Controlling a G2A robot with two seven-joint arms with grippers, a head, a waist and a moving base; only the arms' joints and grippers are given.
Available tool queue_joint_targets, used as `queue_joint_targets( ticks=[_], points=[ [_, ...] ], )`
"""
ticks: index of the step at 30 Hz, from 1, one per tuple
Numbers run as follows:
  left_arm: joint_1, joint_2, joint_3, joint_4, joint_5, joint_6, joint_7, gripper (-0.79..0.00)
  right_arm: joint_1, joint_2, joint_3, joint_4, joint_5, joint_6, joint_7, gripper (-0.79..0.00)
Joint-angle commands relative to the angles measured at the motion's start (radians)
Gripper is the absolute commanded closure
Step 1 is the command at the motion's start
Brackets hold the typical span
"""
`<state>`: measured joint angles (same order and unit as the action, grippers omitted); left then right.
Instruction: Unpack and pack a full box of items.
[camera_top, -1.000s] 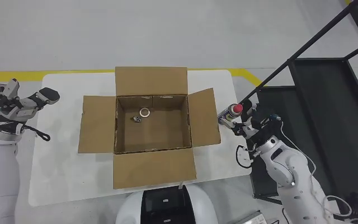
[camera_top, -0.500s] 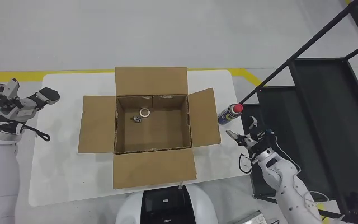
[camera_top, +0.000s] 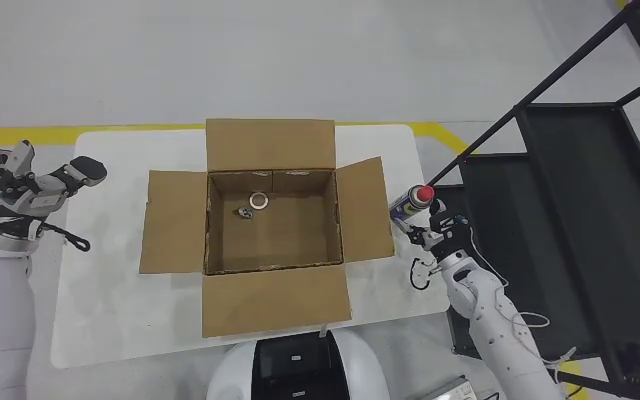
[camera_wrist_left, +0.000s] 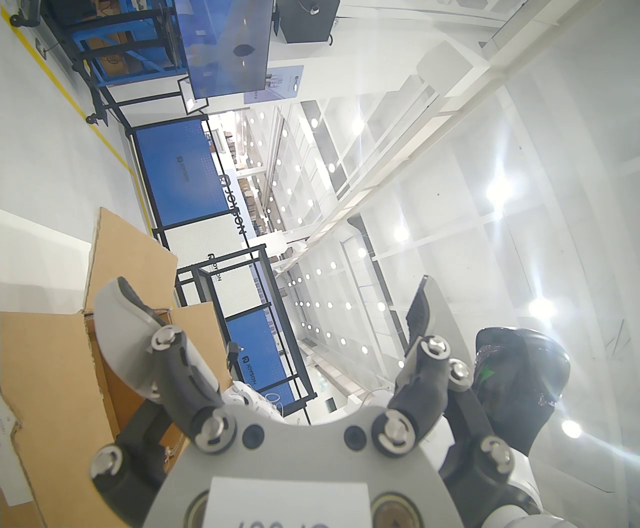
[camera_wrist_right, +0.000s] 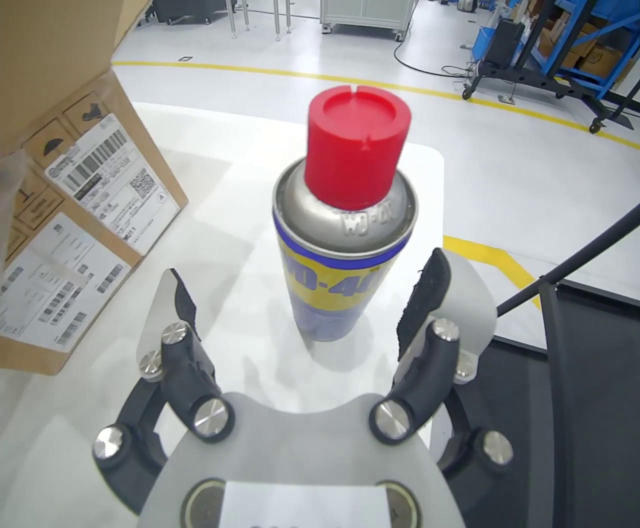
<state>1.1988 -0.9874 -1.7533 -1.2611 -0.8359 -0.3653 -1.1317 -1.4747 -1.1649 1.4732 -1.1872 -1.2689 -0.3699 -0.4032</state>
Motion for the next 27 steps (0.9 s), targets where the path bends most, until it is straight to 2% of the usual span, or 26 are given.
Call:
queue_joint_targets(
  ticks=[1, 11, 12, 14, 15, 17, 19, 20, 21, 27],
  points=[
    [0.0, 0.0, 0.0, 0.0, 0.0, 0.0, 0.0, -0.785, 0.017, -0.003, -0.012, 0.02, -0.002, 0.006, -0.003, -0.785],
    [0.0, 0.0, 0.0, 0.0, 0.0, 0.0, 0.0, -0.785, 0.102, -0.023, -0.059, 0.139, 0.044, 0.041, -0.046, -0.785],
    [0.0, 0.0, 0.0, 0.0, 0.0, 0.0, 0.0, -0.785, 0.109, -0.025, -0.063, 0.15, 0.048, 0.042, -0.051, -0.763],
    [0.0, 0.0, 0.0, 0.0, 0.0, 0.0, 0.0, -0.785, 0.123, -0.029, -0.07, 0.172, 0.061, 0.044, -0.064, -0.582],
    [0.0, 0.0, 0.0, 0.0, 0.0, 0.0, 0.0, -0.785, 0.129, -0.031, -0.074, 0.182, 0.067, 0.045, -0.07, -0.366],
    [0.0, 0.0, 0.0, 0.0, 0.0, 0.0, 0.0, -0.785, 0.14, -0.034, -0.08, 0.2, 0.08, 0.046, -0.079, -0.188],
    [0.0, 0.0, 0.0, 0.0, 0.0, 0.0, 0.0, -0.785, 0.152, -0.038, -0.087, 0.214, 0.085, 0.053, -0.086, -0.12],
    [0.0, 0.0, 0.0, 0.0, 0.0, 0.0, 0.0, -0.785, 0.157, -0.04, -0.093, 0.22, 0.085, 0.057, -0.088, -0.018],
    [0.0, 0.0, 0.0, 0.0, 0.0, 0.0, 0.0, -0.785, 0.162, -0.042, -0.098, 0.226, 0.086, 0.06, -0.091, 0.0],
    [0.0, 0.0, 0.0, 0.0, 0.0, 0.0, 0.0, -0.785, 0.165, -0.051, -0.109, 0.227, 0.093, 0.084, -0.158, 0.0]
  ],
)
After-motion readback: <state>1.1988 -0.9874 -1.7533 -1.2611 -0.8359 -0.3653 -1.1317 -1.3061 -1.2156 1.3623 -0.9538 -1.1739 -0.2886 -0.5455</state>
